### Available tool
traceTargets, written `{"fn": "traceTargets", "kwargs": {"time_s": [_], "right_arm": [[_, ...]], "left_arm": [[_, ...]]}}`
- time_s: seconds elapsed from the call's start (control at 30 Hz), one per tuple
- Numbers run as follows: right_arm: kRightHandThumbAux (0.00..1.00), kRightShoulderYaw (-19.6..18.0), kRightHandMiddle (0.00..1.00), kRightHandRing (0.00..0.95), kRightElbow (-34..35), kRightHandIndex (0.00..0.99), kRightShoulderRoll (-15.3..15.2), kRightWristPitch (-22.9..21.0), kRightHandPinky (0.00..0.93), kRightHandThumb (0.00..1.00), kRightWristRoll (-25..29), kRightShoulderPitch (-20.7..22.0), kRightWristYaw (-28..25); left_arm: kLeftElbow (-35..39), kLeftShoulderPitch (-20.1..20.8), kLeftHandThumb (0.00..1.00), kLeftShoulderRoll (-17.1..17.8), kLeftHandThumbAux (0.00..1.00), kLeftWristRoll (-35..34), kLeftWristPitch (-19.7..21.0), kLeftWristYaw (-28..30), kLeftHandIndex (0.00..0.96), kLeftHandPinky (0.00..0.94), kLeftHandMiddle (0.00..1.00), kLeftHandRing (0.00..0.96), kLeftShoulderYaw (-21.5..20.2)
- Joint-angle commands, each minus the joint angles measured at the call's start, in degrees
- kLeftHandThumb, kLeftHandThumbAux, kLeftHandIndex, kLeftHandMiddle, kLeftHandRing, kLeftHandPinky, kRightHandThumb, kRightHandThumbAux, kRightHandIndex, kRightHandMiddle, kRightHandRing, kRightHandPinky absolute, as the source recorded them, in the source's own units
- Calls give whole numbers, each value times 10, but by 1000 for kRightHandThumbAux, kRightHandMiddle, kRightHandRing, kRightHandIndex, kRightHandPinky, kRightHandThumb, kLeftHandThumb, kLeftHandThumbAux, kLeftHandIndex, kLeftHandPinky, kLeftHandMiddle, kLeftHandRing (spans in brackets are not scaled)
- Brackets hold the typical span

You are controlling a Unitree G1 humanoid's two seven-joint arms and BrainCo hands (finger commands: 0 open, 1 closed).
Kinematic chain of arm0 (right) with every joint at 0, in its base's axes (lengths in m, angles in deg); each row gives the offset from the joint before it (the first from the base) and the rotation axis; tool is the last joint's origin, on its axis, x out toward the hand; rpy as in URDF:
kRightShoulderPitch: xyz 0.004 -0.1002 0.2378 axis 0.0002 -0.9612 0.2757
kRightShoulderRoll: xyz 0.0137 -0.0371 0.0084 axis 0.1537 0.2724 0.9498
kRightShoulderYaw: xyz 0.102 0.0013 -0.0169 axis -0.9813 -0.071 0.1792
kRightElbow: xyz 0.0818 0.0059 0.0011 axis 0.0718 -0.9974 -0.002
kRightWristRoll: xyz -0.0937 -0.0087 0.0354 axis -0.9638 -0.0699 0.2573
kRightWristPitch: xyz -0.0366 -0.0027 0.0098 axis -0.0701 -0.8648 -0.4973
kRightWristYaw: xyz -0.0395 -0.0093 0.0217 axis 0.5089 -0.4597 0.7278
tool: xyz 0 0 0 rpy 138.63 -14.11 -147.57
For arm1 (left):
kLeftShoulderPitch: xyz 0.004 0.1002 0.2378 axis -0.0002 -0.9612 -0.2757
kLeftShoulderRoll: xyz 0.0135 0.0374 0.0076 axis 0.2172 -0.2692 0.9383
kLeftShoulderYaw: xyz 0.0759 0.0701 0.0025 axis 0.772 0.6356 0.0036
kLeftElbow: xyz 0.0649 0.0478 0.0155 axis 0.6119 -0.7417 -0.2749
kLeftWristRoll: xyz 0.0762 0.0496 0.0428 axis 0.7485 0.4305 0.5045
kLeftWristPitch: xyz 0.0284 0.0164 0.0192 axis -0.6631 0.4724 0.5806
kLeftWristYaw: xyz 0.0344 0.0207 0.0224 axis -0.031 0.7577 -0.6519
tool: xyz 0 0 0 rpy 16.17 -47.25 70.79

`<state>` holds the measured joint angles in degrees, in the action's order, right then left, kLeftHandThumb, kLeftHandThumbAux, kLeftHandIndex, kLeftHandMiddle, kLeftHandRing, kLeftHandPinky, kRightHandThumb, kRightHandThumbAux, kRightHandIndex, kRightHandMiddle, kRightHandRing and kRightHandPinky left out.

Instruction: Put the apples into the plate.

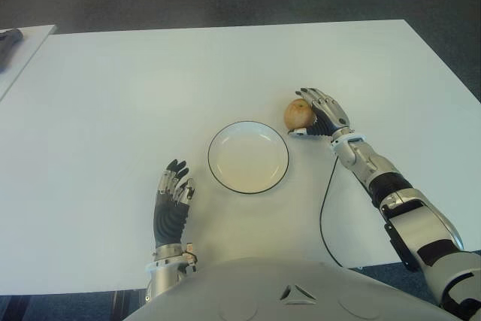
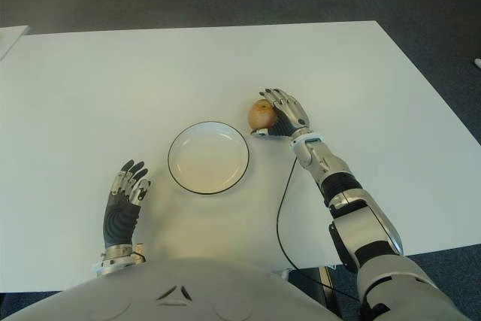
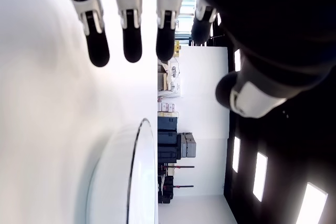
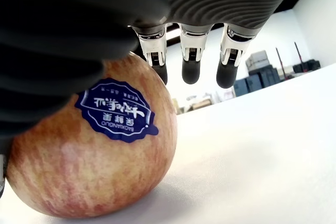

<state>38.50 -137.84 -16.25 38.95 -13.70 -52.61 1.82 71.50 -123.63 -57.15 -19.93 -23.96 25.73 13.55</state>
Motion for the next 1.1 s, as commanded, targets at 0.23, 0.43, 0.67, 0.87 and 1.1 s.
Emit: {"fn": "traceTargets", "kwargs": {"time_s": [0.23,0.43,0.67,0.87,1.1], "right_arm": [[534,9,95,75,-25,41,10,11,119,470,21,0,-4],[608,2,303,309,-48,270,21,25,334,574,37,2,26],[698,3,633,649,-54,423,19,67,605,698,46,0,58],[706,1,789,803,-61,439,21,102,765,711,54,3,65],[710,-1,842,846,-65,441,21,118,817,714,56,5,63]], "left_arm": [[5,-4,241,-3,559,7,7,1,121,235,159,165,1],[0,1,242,-3,549,5,6,4,126,242,167,175,-1],[0,2,224,-3,542,5,7,4,123,233,170,175,0],[-1,2,223,-3,551,6,2,4,114,230,164,169,0],[-1,5,235,-7,556,11,3,-2,113,234,162,171,-2]]}}
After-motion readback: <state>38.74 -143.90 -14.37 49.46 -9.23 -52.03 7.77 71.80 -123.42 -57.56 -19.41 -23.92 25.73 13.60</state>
